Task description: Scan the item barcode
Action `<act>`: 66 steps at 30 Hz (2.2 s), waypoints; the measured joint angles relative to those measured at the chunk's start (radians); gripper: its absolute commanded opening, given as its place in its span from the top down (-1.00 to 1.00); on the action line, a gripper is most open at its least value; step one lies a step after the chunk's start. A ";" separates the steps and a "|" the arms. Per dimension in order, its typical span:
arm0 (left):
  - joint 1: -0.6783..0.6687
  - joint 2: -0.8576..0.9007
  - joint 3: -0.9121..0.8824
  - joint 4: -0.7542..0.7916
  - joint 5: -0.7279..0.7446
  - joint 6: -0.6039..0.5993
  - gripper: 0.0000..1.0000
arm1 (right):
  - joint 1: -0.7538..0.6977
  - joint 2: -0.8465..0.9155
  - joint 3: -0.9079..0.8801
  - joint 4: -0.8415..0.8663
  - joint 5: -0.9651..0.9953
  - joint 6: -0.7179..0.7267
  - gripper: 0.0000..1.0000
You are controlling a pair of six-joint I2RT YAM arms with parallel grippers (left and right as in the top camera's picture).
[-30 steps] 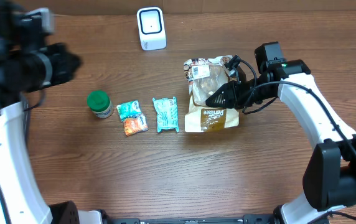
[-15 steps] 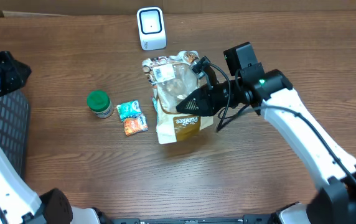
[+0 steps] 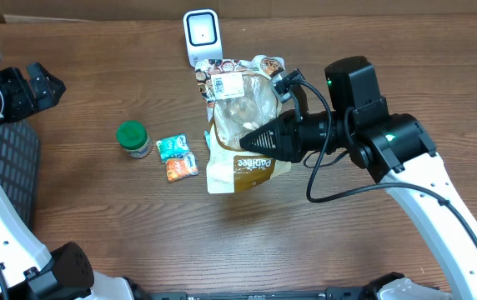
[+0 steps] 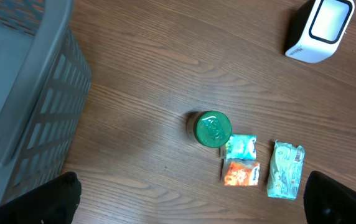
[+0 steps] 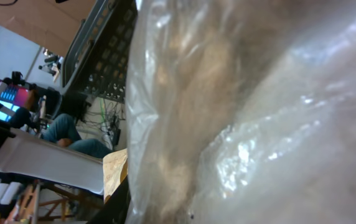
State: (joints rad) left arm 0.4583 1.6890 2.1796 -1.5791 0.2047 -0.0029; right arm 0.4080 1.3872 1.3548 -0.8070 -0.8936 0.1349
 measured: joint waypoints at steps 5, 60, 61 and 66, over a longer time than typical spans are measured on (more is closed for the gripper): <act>0.000 0.000 0.000 0.000 0.000 0.000 -0.99 | -0.031 0.000 0.050 -0.104 0.011 0.035 0.93; 0.000 0.000 0.000 0.003 0.000 0.003 -0.99 | 0.175 0.999 0.828 0.597 1.604 -1.165 0.92; 0.000 0.000 0.000 0.003 0.000 0.003 -0.99 | 0.175 0.999 0.828 0.607 1.604 -1.188 0.92; 0.000 0.000 0.000 0.003 0.000 0.003 -0.99 | 0.174 0.999 0.828 0.612 1.604 -1.296 0.92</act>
State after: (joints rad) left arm 0.4580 1.6894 2.1796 -1.5757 0.2043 0.0006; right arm 0.5823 2.3863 2.1830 -0.1951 0.7105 -1.1610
